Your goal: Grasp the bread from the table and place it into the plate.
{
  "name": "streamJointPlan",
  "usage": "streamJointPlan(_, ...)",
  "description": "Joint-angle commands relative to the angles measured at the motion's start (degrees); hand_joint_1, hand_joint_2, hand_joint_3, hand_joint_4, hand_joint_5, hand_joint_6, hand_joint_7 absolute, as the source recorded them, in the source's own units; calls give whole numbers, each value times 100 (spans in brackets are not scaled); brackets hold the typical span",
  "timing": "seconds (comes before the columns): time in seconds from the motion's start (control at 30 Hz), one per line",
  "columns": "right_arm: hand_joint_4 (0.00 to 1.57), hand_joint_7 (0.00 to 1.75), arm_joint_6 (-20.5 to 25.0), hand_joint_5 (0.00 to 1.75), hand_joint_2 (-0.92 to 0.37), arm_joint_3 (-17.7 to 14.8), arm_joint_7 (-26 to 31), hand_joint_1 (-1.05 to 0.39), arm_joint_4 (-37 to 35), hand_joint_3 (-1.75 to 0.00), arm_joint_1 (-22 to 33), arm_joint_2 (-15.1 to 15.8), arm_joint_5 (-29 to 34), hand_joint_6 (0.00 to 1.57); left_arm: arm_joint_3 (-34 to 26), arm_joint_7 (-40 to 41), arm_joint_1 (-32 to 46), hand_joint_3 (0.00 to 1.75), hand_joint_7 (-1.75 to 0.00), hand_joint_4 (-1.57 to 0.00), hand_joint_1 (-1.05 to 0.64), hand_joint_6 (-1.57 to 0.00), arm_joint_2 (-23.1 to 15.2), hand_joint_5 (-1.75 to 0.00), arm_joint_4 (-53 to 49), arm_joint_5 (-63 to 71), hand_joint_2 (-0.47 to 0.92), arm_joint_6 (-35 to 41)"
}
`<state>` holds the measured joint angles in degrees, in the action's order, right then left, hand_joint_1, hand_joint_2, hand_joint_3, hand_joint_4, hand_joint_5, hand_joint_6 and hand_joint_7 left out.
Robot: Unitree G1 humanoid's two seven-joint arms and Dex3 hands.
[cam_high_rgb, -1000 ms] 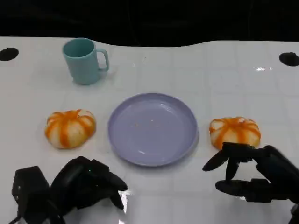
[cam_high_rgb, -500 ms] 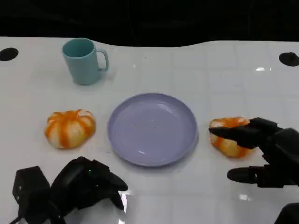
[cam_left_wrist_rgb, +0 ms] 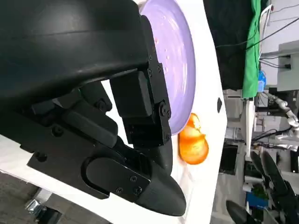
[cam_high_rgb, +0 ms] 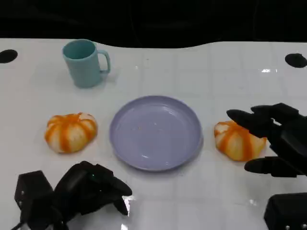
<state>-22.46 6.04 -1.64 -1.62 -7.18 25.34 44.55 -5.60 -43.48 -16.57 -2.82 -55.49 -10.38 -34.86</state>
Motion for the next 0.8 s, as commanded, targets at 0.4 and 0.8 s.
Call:
streamJointPlan(0.4,12,0,701,31,-88,1118,424,-68,-1797,0,-1158,-97,651,23,-10,-84,83,0,-3,-126,-105,-157,-79,-90,135,-100,84,58)
streamJointPlan(0.8,11,0,1004,28,-87,1800,1004,-69,-3460,0,-1984,-305,737,21,10,-24,149,0,-3,-126,-105,-157,-91,-90,227,-58,85,53)
